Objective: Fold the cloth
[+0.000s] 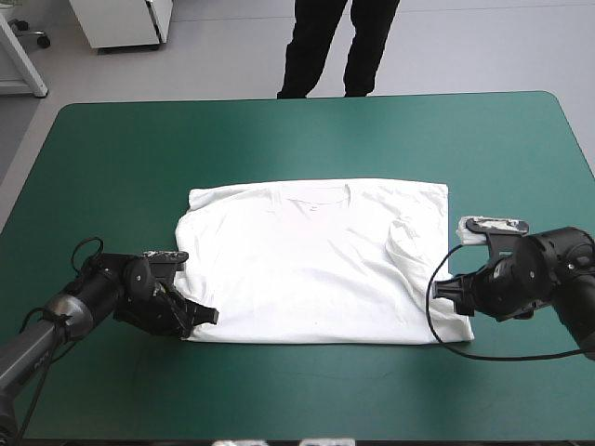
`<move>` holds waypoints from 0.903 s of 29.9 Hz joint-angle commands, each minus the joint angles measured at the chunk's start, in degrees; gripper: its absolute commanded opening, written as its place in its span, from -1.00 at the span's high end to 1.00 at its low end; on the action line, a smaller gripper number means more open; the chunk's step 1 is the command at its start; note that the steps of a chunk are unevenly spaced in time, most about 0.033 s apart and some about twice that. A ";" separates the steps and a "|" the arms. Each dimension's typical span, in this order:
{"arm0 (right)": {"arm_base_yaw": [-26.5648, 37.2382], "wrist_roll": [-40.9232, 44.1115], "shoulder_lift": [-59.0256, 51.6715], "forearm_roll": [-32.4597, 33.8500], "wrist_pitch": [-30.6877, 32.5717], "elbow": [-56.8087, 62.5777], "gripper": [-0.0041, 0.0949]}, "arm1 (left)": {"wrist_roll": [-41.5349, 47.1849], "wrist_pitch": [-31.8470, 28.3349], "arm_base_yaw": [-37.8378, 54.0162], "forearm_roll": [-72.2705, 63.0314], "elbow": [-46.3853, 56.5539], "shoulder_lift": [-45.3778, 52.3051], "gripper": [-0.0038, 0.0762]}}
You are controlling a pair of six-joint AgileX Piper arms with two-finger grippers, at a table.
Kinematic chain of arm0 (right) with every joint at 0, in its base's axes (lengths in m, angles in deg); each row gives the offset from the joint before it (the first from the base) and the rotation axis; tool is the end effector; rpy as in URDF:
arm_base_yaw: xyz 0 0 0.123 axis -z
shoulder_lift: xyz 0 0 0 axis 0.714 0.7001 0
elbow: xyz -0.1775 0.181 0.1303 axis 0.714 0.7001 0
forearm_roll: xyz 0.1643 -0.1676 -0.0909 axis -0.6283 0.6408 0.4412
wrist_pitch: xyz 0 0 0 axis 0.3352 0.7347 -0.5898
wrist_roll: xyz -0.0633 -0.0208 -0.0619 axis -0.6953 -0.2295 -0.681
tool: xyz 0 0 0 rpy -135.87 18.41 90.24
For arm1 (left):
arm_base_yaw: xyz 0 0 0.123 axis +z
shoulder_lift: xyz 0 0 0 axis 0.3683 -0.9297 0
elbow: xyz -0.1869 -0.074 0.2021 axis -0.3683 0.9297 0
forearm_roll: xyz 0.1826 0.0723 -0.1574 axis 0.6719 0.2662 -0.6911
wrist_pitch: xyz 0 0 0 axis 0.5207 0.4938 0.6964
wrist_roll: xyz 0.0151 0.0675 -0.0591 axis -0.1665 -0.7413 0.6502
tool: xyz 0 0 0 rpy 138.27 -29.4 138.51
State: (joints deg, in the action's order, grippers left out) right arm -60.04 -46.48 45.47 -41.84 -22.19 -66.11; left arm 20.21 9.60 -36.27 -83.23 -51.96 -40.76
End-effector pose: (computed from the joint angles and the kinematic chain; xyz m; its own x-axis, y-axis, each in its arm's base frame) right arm 0.1873 0.0494 0.3059 -0.9587 0.0320 -0.2826 0.0063 0.9958 0.0914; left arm 0.2050 -0.0646 0.2015 -0.9892 0.0957 -0.1113 0.1105 0.9846 -0.1352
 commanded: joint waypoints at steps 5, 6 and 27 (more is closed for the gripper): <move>0.23 2.66 -0.82 0.42 -13.47 8.64 -0.20 | -0.60 -2.51 -0.09 1.03 0.28 -1.02 0.93; 0.23 2.96 -0.69 0.75 -14.50 9.36 -0.20 | -0.60 -2.51 -0.09 1.03 0.28 -1.02 0.93; 0.23 -0.95 13.69 -6.61 -18.16 13.48 0.79 | -0.73 -2.10 -0.09 1.03 0.17 -1.02 0.93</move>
State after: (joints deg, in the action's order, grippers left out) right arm -59.84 -45.25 58.49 -43.32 -38.08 -53.07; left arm 19.35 9.48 -36.27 -83.28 -52.02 -40.94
